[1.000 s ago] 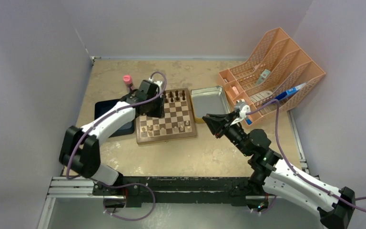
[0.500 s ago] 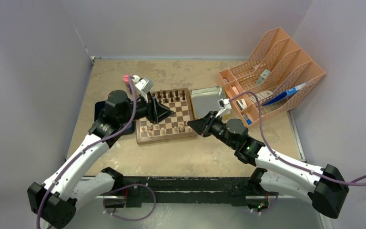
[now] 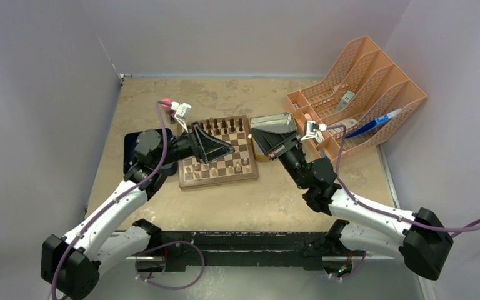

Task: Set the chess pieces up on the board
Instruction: Place the chess piece on the chessboard.

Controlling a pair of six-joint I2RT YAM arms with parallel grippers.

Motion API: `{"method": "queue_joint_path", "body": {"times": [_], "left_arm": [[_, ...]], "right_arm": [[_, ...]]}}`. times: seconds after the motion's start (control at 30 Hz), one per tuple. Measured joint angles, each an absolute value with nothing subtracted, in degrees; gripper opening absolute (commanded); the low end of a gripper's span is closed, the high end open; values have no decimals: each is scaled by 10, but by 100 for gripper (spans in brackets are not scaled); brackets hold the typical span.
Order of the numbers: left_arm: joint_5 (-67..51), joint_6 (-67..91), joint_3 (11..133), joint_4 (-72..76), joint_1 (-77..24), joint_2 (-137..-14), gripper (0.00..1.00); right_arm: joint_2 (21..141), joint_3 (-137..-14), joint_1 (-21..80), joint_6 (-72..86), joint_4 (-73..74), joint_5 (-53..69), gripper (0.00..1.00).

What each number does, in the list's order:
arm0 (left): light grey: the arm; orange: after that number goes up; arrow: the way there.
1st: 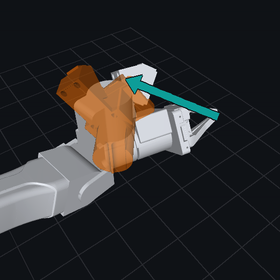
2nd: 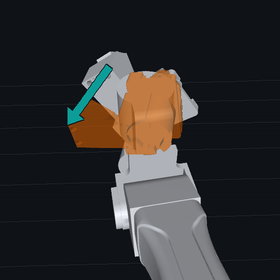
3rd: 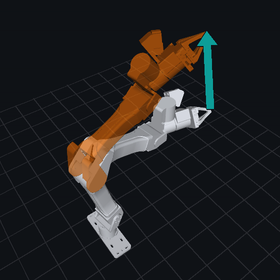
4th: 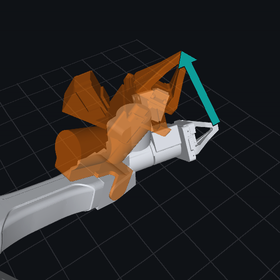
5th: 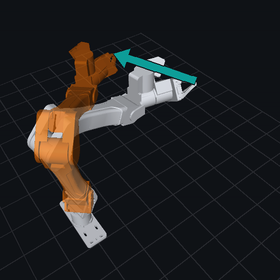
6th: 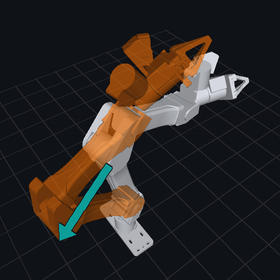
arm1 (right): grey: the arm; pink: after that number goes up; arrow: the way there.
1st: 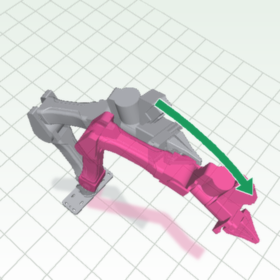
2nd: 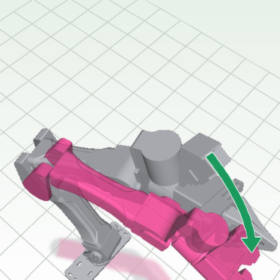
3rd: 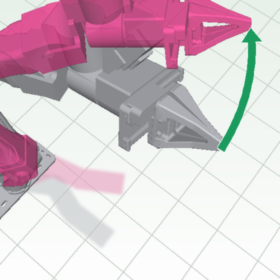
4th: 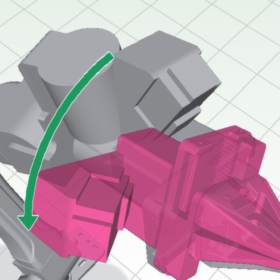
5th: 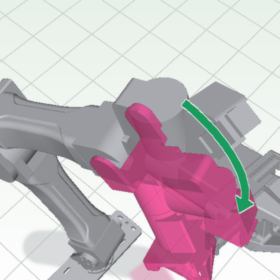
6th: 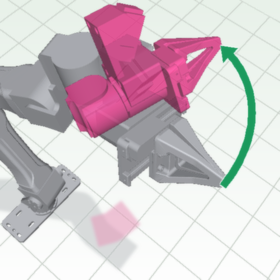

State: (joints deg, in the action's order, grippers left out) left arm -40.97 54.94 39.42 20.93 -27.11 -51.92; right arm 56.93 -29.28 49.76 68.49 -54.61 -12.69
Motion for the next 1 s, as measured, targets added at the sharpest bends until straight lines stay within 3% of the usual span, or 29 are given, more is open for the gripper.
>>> {"method": "queue_joint_path", "body": {"times": [0.37,1.0], "left_arm": [[-415,652,384,323,-271,-587,45],[-416,687,410,368,-284,-654,40]], "right_arm": [[688,-286,497,765,-705,-155,13],[721,-283,497,759,-781,-125,13]]}}
